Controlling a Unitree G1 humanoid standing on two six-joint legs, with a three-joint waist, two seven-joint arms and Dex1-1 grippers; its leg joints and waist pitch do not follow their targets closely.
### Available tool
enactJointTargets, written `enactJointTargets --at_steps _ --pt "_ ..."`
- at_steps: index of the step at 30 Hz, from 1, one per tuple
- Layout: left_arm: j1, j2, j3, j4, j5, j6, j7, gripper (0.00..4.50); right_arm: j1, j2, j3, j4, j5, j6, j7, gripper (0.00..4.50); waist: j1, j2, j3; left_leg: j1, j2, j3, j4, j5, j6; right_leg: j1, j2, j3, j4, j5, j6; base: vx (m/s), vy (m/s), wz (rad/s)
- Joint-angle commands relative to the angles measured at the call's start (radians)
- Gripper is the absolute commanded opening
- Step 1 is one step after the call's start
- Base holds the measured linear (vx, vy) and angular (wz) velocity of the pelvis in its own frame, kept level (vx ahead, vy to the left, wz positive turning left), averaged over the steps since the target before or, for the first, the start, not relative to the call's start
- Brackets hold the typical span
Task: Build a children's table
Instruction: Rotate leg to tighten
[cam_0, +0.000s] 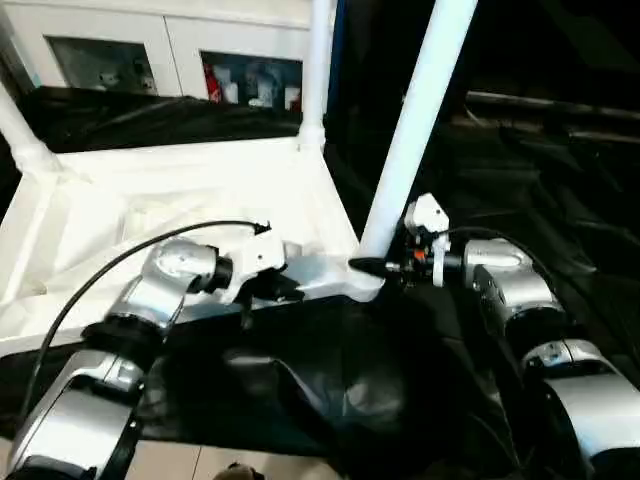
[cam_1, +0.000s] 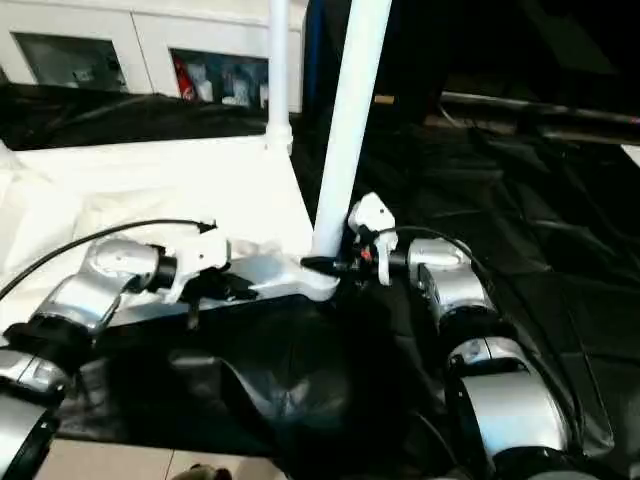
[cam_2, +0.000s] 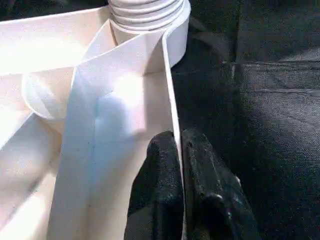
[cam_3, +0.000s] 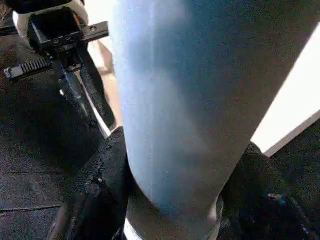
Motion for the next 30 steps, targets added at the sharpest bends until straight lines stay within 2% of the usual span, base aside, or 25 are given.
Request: enactJointTargets --at_steps 1,2,5,7,8,9,10,11,12,13,14,15,16,17,19,20,22,29,30 --pt "0.003 -0.030 -0.043 -0.084 -0.067 -0.044 -0.175 0.00 0.075 -0.042 0.047 0.091 -0.066 0.054 -0.049 2.09 0.003 0.016 -0.057 0.033 0.068 -0.026 -0.069 -0.210 0.030 0.023 -0.086 0.032 -0.060 0.013 -0.291 0.000 0.000 0.00" --pt "-0.005 -0.039 -0.041 -0.065 -0.045 -0.052 -0.127 0.00 0.080 -0.038 0.042 0.087 -0.064 0.065 -0.076 2.09 0.004 0.013 -0.058 0.034 0.069 -0.026 -0.069 -0.213 0.028 0.023 -0.086 0.032 -0.061 0.004 -0.289 0.000 0.000 0.00" --pt "-0.023 -0.052 -0.040 -0.026 -0.002 -0.052 -0.045 0.00 0.084 -0.027 0.029 0.089 -0.062 0.077 -0.136 2.09 0.004 0.014 -0.057 0.035 0.069 -0.026 -0.070 -0.216 0.024 0.020 -0.086 0.032 -0.062 -0.012 -0.285 0.000 0.000 0.00" --pt "-0.056 -0.083 -0.026 0.031 0.033 -0.010 0.082 0.00 0.086 -0.003 0.003 0.100 -0.062 0.108 -0.277 2.09 0.005 0.015 -0.049 0.040 0.070 -0.026 -0.078 -0.273 0.003 0.014 -0.086 0.034 -0.073 -0.100 -0.274 0.000 0.000 0.00" --pt "-0.056 -0.083 -0.026 0.031 0.033 -0.010 0.082 0.00 0.086 -0.003 0.003 0.100 -0.062 0.108 -0.277 2.09 0.004 0.014 -0.046 0.049 0.071 -0.029 -0.083 -0.333 -0.027 0.008 -0.089 0.037 -0.080 -0.195 -0.258 0.000 0.000 0.00" --pt "-0.081 -0.110 -0.015 0.067 0.048 0.035 0.167 0.00 0.086 0.018 -0.015 0.111 -0.063 0.144 -0.397 2.09 -0.002 0.011 -0.037 0.053 0.067 -0.034 -0.087 -0.407 -0.054 0.002 -0.092 0.038 -0.091 -0.326 -0.231 0.000 0.000 0.00" --pt "-0.110 -0.141 -0.009 0.106 0.065 0.078 0.259 0.00 0.083 0.046 -0.037 0.121 -0.054 0.187 -0.525 2.09 -0.004 0.008 -0.034 0.063 0.064 -0.045 -0.087 -0.483 -0.079 -0.006 -0.098 0.038 -0.104 -0.472 -0.190 -0.068 0.018 -0.05" --pt "-0.130 -0.163 -0.005 0.131 0.073 0.104 0.313 0.00 0.078 0.067 -0.056 0.128 -0.038 0.217 -0.593 2.09 -0.009 0.008 -0.034 0.071 0.062 -0.052 -0.087 -0.530 -0.096 -0.015 -0.100 0.040 -0.112 -0.557 -0.155 -0.068 0.018 -0.05" --pt "-0.149 -0.190 -0.002 0.157 0.078 0.128 0.363 0.00 0.072 0.092 -0.075 0.137 -0.025 0.233 -0.667 2.09 -0.010 0.009 -0.037 0.074 0.062 -0.057 -0.088 -0.541 -0.102 -0.016 -0.102 0.039 -0.114 -0.575 -0.143 -0.065 0.023 -0.06" --pt "-0.159 -0.205 0.001 0.171 0.082 0.141 0.387 0.00 0.068 0.106 -0.083 0.142 -0.017 0.238 -0.695 2.09 -0.013 0.009 -0.039 0.075 0.062 -0.058 -0.089 -0.548 -0.105 -0.018 -0.101 0.038 -0.117 -0.577 -0.135 -0.055 0.031 -0.07" --pt "-0.182 -0.241 0.004 0.201 0.089 0.169 0.435 0.00 0.061 0.136 -0.095 0.155 -0.006 0.245 -0.748 2.09 -0.018 0.005 -0.039 0.065 0.060 -0.062 -0.092 -0.553 -0.101 -0.014 -0.099 0.035 -0.118 -0.550 -0.128 -0.055 0.031 -0.07" --pt "-0.199 -0.270 0.008 0.225 0.092 0.186 0.471 0.00 0.054 0.160 -0.105 0.166 0.002 0.242 -0.805 2.09 -0.020 0.014 -0.040 0.069 0.058 -0.062 -0.095 -0.574 -0.106 -0.020 -0.096 0.035 -0.120 -0.532 -0.126 0.000 0.000 0.00" --pt "-0.210 -0.288 0.011 0.241 0.094 0.196 0.492 0.00 0.049 0.175 -0.111 0.173 0.006 0.239 -0.840 2.09 -0.021 0.009 -0.039 0.073 0.056 -0.063 -0.094 -0.597 -0.103 -0.023 -0.094 0.032 -0.123 -0.521 -0.125 0.000 0.000 0.00" --pt "-0.223 -0.308 0.017 0.262 0.093 0.207 0.519 0.00 0.043 0.192 -0.123 0.180 0.016 0.239 -0.874 2.09 -0.021 0.012 -0.042 0.071 0.055 -0.064 -0.094 -0.593 -0.100 -0.019 -0.096 0.032 -0.122 -0.504 -0.127 0.000 0.000 0.00" --pt "-0.251 -0.347 0.023 0.301 0.095 0.223 0.575 0.00 0.032 0.228 -0.145 0.193 0.033 0.246 -0.942 2.07 -0.023 0.011 -0.045 0.062 0.055 -0.064 -0.099 -0.576 -0.091 -0.012 -0.097 0.030 -0.121 -0.450 -0.133 0.000 0.000 0.00" --pt "-0.267 -0.371 0.023 0.323 0.100 0.230 0.611 0.00 0.024 0.252 -0.154 0.202 0.039 0.253 -0.978 2.07 -0.020 0.020 -0.050 0.065 0.056 -0.060 -0.102 -0.559 -0.094 -0.015 -0.093 0.032 -0.117 -0.373 -0.146 0.000 0.000 0.00" --pt "-0.285 -0.394 0.015 0.349 0.111 0.234 0.651 0.00 0.014 0.279 -0.165 0.212 0.044 0.266 -1.025 2.07 -0.020 0.018 -0.050 0.067 0.053 -0.057 -0.101 -0.561 -0.092 -0.017 -0.093 0.033 -0.117 -0.341 -0.157 0.000 0.000 0.00" --pt "-0.292 -0.403 0.011 0.376 0.121 0.230 0.660 0.00 -0.002 0.314 -0.160 0.223 0.035 0.280 -1.067 2.06 -0.019 0.017 -0.049 0.062 0.053 -0.058 -0.105 -0.567 -0.079 -0.012 -0.097 0.032 -0.122 -0.330 -0.150 0.000 0.000 0.00" --pt "-0.292 -0.401 0.012 0.380 0.122 0.228 0.658 0.00 -0.003 0.315 -0.161 0.223 0.034 0.281 -1.069 2.06 -0.020 0.013 -0.049 0.063 0.053 -0.058 -0.104 -0.568 -0.079 -0.013 -0.097 0.032 -0.123 -0.334 -0.148 0.000 0.000 0.00"
